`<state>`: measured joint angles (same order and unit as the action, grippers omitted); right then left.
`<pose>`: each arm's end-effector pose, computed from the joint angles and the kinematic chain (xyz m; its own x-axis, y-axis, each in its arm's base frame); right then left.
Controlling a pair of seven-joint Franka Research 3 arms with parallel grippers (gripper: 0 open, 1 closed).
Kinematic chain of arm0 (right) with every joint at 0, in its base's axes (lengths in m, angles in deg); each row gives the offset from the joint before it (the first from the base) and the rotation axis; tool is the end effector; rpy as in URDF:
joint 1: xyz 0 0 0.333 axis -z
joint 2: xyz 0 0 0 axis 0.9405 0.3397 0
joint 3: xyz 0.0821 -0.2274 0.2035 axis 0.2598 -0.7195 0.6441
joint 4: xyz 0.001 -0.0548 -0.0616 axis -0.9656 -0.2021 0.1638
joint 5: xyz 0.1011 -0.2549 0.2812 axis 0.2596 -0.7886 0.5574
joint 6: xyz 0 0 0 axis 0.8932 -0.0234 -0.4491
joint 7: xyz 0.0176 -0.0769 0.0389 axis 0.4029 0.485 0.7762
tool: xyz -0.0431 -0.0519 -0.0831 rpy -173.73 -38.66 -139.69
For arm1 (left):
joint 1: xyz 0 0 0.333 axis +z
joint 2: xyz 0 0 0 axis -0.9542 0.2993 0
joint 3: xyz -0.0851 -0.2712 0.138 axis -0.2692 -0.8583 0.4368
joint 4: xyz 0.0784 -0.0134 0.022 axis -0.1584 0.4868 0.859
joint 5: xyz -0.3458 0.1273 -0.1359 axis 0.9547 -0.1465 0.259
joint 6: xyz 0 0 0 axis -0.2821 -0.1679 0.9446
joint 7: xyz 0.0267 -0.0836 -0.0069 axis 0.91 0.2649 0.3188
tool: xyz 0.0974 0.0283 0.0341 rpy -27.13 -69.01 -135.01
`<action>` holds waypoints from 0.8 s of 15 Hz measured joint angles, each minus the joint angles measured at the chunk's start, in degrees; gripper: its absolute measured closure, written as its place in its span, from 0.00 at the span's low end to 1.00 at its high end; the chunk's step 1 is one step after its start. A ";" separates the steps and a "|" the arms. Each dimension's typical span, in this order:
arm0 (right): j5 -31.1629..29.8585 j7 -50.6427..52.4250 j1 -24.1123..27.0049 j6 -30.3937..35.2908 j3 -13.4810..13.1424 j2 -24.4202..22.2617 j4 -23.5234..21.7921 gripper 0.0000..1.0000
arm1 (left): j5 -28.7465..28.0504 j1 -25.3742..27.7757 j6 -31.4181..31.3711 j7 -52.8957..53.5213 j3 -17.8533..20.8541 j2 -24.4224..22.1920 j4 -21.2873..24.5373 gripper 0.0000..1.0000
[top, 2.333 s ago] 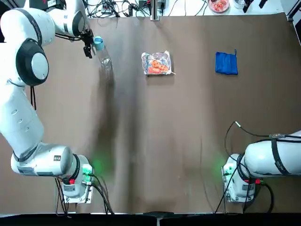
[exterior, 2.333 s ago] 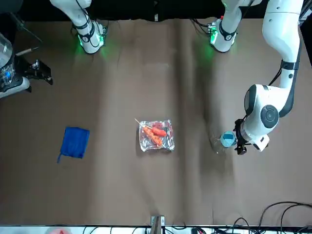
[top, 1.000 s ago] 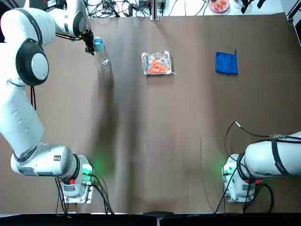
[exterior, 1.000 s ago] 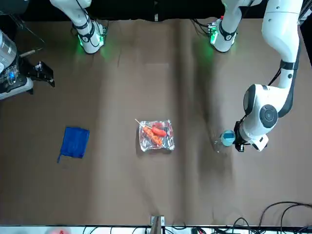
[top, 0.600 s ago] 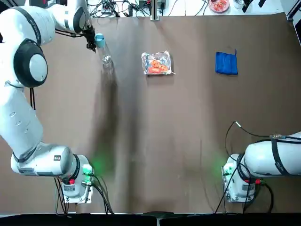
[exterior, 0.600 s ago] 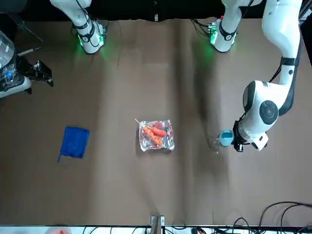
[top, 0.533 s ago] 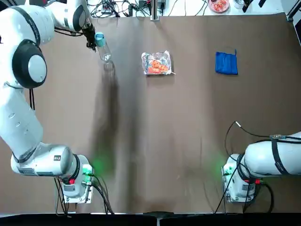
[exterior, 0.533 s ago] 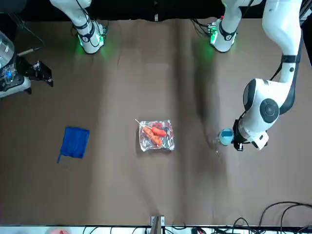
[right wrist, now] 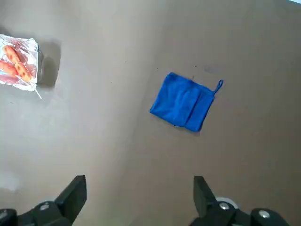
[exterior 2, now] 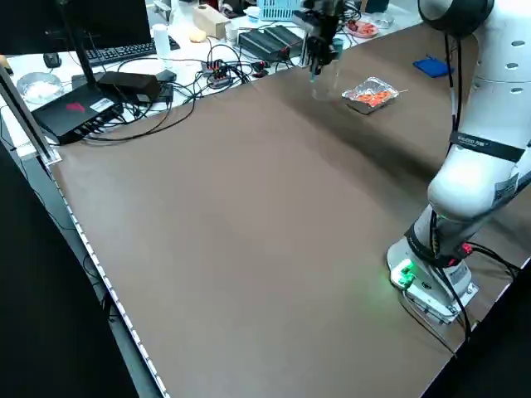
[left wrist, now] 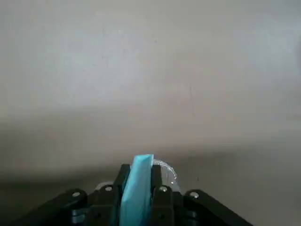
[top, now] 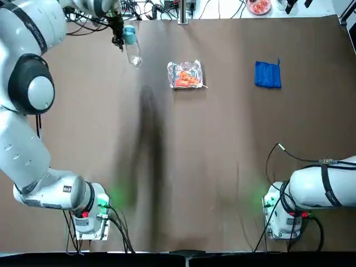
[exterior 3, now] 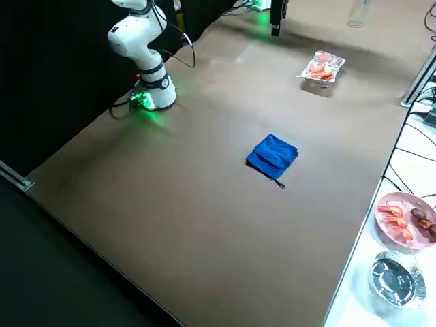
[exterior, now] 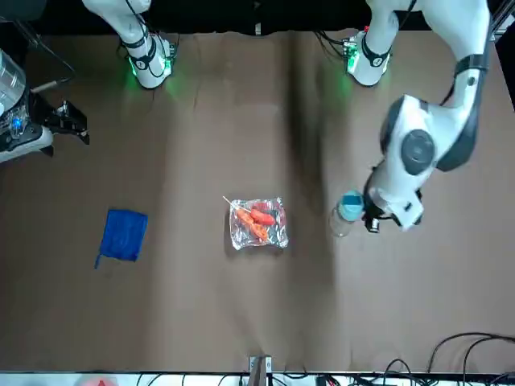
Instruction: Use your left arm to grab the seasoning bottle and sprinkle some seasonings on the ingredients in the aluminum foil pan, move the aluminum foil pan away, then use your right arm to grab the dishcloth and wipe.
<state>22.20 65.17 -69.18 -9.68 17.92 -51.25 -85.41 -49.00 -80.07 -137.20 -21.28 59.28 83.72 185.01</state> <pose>0.5463 0.0461 0.6240 0.9585 0.2851 0.0086 0.2852 -0.9584 -0.0108 0.6144 -0.2083 0.4055 0.1421 0.9864 0.0829 0.9898 -0.1414 -0.0142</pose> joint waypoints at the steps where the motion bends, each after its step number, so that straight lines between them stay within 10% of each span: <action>1: 0.00 0.01 0.00 0.00 0.01 0.00 -0.01 0.00 | -1.22 -2.01 0.82 -2.13 0.03 0.00 -0.54 0.77; 9: 0.05 0.01 0.17 -0.13 -0.34 0.21 -0.01 0.00 | -9.85 -12.25 4.35 -11.74 1.74 0.83 -3.15 0.77; 12: 0.11 -0.05 0.41 -0.08 -0.61 0.46 -0.02 0.00 | -10.20 -22.83 6.70 -14.88 12.40 4.15 -9.20 0.77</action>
<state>22.31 65.12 -68.78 -9.76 17.32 -50.80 -85.43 -59.20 -102.90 -130.49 -36.15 71.68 87.88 175.82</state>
